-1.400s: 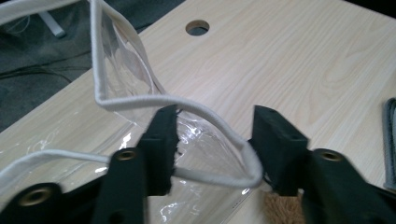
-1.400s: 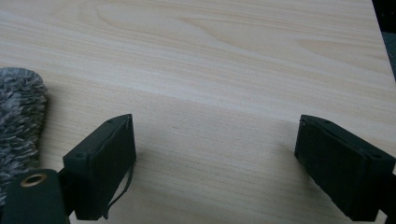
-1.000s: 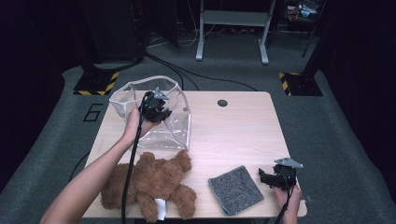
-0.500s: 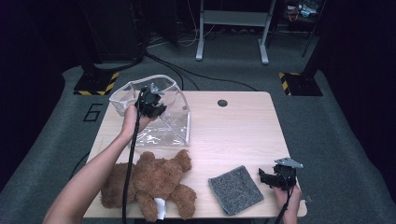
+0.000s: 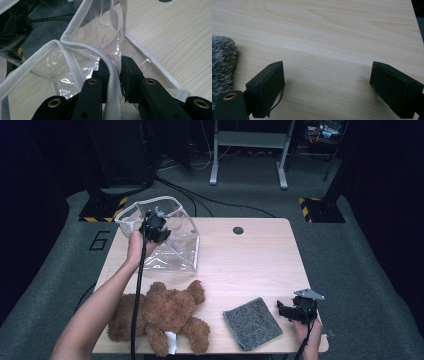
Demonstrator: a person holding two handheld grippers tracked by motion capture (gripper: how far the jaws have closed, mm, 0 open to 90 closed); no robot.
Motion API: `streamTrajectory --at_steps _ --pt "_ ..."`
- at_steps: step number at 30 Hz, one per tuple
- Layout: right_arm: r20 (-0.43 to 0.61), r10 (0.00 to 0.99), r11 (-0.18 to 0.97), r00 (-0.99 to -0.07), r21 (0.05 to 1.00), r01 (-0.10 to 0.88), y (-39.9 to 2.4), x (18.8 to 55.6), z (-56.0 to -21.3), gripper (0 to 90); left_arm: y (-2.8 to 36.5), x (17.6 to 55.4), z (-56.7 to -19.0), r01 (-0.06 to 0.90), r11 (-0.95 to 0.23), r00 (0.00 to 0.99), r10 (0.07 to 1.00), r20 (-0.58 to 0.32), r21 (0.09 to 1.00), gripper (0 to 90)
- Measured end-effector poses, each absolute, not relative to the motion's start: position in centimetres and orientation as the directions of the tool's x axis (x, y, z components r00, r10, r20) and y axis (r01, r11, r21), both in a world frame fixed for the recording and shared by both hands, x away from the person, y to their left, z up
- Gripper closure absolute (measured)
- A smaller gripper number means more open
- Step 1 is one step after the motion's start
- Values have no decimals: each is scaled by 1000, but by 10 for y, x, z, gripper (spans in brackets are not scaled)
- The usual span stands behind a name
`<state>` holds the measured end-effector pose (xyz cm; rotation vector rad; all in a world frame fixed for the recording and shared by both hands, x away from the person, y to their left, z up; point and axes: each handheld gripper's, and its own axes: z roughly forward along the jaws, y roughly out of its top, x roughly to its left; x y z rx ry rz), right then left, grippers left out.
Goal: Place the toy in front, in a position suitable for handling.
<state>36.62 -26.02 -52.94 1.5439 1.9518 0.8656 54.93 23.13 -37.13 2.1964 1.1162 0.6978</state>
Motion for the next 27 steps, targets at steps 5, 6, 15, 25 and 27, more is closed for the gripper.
streamTrajectory --at_steps 5,6,15,25,27 --pt "1 973 154 -231 741 654 -260 366 -529 118 234 553 -370 541 -476 497 846 193 694 768" --pt "1 973 154 -231 741 654 -260 366 -529 118 234 554 -370 543 -472 493 849 191 694 765" --pt "2 973 154 -231 741 654 -260 366 -529 118 234 551 -370 540 -521 522 823 223 661 653" --pt "2 973 154 -231 741 654 -260 366 -529 118 258 529 -346 484 -465 541 825 164 741 235" --pt "2 973 154 -231 741 654 -260 366 -529 118 266 525 -340 471 -449 533 831 161 759 217"
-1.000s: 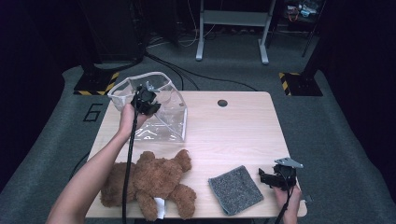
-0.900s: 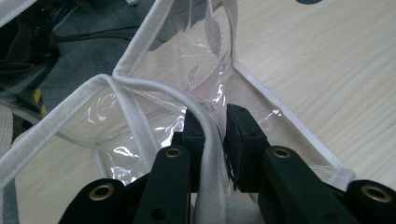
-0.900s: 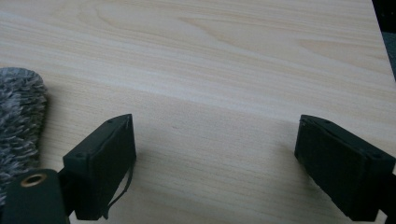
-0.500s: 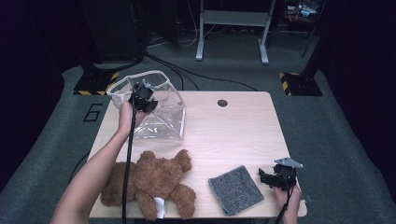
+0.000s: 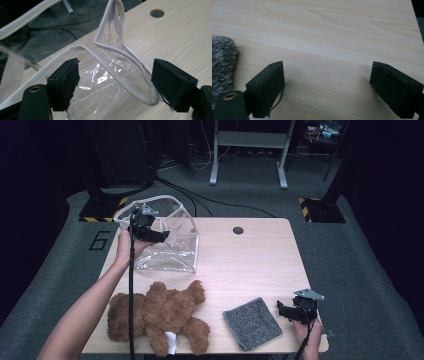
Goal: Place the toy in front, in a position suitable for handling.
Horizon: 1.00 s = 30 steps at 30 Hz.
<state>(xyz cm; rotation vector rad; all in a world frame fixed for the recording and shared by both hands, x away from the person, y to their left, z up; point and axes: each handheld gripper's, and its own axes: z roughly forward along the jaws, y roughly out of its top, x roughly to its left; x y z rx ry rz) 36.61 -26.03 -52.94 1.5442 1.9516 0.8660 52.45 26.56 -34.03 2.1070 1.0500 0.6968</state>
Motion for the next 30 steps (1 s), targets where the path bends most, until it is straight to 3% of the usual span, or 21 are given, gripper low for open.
streamTrajectory --at_steps 11,13,17,21,26,30 --pt "2 973 154 -231 740 654 -260 366 -529 118 327 524 -343 514 -294 398 914 80 806 215" --pt "1 973 154 -231 741 654 -260 366 -529 118 335 528 -352 541 -290 388 919 72 790 318" --pt "1 973 154 -231 741 654 -260 366 -529 118 345 539 -368 597 -279 343 936 74 752 354" --pt "1 973 154 -231 741 654 -260 366 -529 118 350 545 -378 627 -263 308 948 76 733 457" --pt "2 973 154 -230 741 654 -260 366 -529 118 359 549 -385 636 -221 309 951 18 739 657" --pt "1 973 154 -230 741 654 -260 366 -529 118 355 549 -386 632 -229 311 950 28 740 801"
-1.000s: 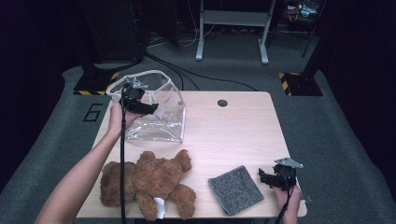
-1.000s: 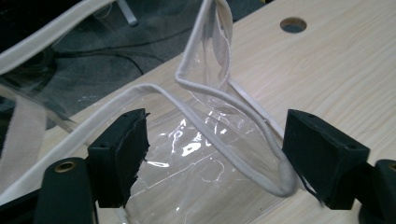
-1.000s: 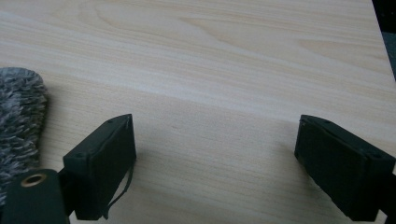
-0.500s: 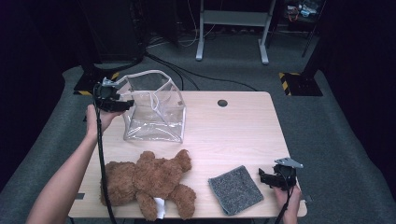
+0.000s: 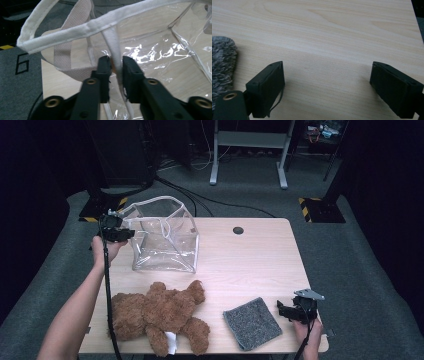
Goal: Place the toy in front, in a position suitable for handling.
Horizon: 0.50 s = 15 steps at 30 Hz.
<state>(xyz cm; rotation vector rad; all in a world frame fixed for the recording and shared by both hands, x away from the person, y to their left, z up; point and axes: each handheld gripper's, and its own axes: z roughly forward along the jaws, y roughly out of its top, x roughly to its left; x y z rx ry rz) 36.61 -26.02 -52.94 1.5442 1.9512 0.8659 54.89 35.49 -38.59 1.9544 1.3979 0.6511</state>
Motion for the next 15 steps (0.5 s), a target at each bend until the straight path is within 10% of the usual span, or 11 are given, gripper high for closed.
streamTrajectory --at_steps 15 --pt "2 973 153 -230 741 654 -260 366 -529 118 377 539 -387 590 -230 212 969 126 774 851"
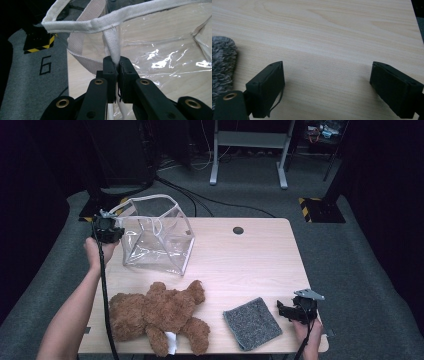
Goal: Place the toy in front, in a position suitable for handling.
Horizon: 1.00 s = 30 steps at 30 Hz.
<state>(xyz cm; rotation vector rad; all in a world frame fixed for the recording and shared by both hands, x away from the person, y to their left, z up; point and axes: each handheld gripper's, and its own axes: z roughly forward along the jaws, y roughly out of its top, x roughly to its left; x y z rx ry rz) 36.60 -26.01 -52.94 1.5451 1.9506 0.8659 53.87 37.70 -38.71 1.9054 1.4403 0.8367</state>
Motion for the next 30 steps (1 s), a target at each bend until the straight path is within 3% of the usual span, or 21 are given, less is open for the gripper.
streamTrajectory --at_steps 13,19,22,30 --pt "2 973 153 -230 741 654 -260 366 -529 118 401 521 -386 603 -183 154 982 112 776 827" --pt "2 973 153 -230 741 654 -260 366 -529 118 393 502 -382 592 -146 185 982 42 792 524" --pt "1 973 153 -230 740 654 -260 366 -529 118 381 493 -381 573 -146 233 973 11 806 423" --pt "2 973 153 -229 740 655 -260 366 -529 118 339 473 -376 552 -256 397 918 21 794 346"
